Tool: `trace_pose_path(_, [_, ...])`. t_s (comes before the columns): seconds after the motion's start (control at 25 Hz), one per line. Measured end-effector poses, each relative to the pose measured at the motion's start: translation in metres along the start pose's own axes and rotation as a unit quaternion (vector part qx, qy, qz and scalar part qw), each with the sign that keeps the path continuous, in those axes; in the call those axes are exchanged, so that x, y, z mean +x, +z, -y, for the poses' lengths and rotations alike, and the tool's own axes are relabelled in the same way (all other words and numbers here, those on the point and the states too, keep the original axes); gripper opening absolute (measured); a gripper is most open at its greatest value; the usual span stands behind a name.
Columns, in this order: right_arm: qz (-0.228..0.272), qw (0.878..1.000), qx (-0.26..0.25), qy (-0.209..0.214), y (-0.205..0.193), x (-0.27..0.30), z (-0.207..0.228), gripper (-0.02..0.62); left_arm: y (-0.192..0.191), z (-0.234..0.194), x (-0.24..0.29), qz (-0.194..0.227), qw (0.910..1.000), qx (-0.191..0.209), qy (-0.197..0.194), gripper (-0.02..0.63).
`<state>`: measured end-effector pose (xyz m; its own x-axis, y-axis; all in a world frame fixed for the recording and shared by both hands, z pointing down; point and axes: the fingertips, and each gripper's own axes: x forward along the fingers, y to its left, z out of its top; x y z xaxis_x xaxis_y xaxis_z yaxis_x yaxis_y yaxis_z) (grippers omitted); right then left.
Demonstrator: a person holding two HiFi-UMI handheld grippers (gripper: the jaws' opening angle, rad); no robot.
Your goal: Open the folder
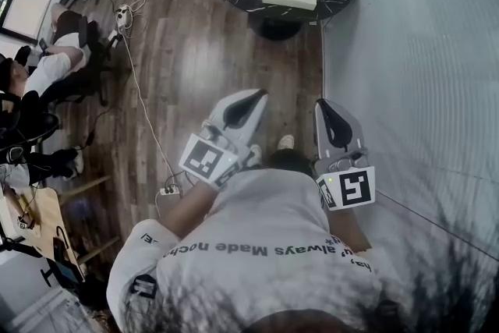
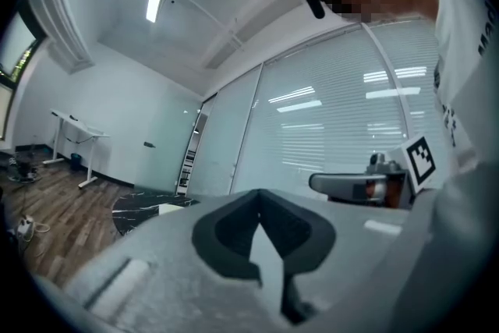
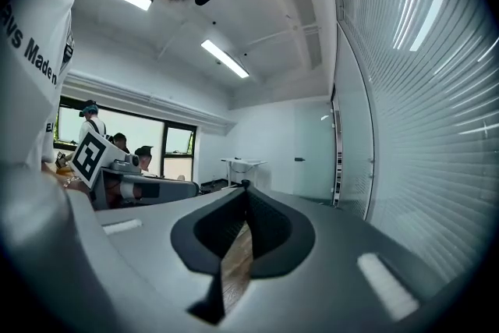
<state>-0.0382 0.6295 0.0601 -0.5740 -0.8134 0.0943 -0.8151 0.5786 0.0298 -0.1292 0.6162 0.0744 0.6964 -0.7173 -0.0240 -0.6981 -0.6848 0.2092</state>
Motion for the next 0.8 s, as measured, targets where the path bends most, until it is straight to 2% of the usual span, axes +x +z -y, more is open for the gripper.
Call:
trace_pose_path(0.16, [-0.01,1.0,-0.004,-0.001,-0.008,0.009,0.002,0.002,0.0,-0.009,0.001,0.001,1.0,-0.002,0.003,0.003])
trace_pose_path(0.4, [-0.009,1.0,0.014,-0.007,-0.02,0.025,0.037,0.002,-0.007,-0.023,0.036,-0.007,1.0,0.002,0.005,0.003])
trace_pose_path(0.8, [-0.005,0.999,0.031,-0.009,-0.024,0.066,0.149,0.002,-0.009,-0.042,0.156,-0.023,0.9997,0.01,-0.001,0.003])
